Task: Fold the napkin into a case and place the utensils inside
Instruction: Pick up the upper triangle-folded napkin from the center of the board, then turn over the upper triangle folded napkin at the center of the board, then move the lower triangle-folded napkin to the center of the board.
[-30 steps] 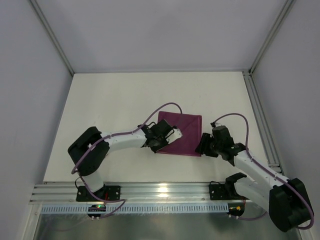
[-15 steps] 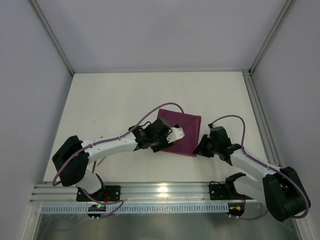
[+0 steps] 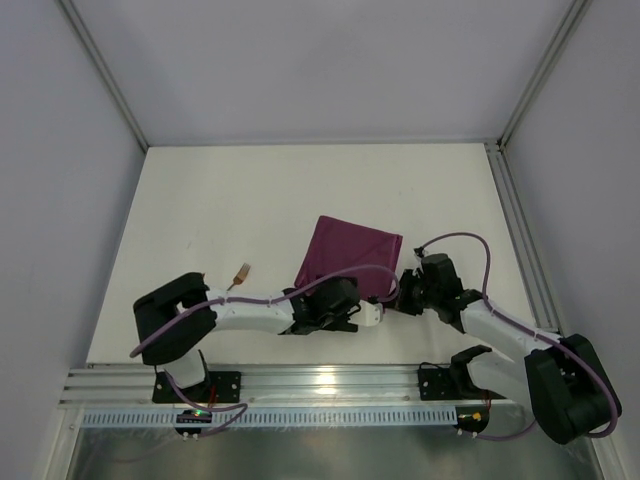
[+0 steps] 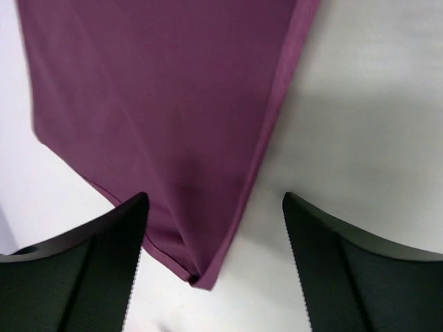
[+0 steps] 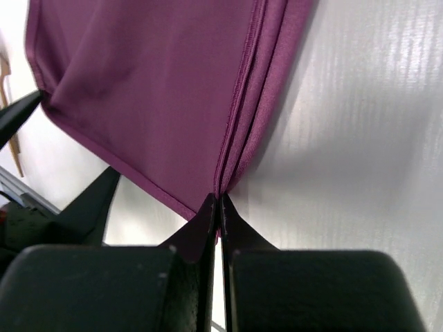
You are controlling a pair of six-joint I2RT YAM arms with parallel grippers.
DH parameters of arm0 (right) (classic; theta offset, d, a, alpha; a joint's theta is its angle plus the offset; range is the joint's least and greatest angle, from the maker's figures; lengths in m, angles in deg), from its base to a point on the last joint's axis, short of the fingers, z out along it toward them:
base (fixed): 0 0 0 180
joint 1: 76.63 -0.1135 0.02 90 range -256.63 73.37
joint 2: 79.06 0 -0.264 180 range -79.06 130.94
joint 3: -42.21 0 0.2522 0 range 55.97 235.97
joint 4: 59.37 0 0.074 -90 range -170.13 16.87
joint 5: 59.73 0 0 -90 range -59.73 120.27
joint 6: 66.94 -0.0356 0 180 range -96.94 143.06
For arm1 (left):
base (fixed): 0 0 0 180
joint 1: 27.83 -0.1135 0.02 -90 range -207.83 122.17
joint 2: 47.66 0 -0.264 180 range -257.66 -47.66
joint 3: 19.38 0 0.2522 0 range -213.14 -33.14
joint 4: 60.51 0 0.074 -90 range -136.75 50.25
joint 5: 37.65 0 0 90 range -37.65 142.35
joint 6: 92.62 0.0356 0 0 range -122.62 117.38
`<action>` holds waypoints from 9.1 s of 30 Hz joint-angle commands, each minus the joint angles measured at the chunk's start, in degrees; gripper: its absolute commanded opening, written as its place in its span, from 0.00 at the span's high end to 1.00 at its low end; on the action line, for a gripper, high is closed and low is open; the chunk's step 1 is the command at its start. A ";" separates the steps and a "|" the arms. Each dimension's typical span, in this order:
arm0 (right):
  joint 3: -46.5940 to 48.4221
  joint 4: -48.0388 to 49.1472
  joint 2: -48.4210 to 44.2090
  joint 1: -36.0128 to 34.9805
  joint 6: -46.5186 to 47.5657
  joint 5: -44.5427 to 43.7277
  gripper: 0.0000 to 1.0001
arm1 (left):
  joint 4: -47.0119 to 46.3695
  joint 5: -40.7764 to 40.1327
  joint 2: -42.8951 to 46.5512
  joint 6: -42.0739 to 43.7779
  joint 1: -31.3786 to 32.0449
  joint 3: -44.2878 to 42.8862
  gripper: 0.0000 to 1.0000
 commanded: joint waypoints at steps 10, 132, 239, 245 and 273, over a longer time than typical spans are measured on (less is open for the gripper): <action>4.78 -0.27 -4.28 -0.06 -2.88 3.71 0.97 | -16.56 -5.14 -11.69 -3.08 4.17 -2.09 0.17; 10.67 32.60 3.37 -12.71 46.78 11.80 0.97 | -0.83 7.08 21.52 -10.91 -25.00 13.81 0.73; -2.70 18.82 -10.44 -13.98 0.26 -33.57 0.40 | -15.62 -27.29 -32.54 22.50 -23.16 -47.44 0.22; 14.39 13.65 4.57 -1.91 14.76 -12.40 0.35 | 14.51 -15.27 -19.03 -1.04 -26.67 -47.72 0.31; 29.22 1.84 35.63 -1.38 26.74 -4.28 0.70 | 18.76 8.39 4.03 -5.56 -12.62 -2.71 0.31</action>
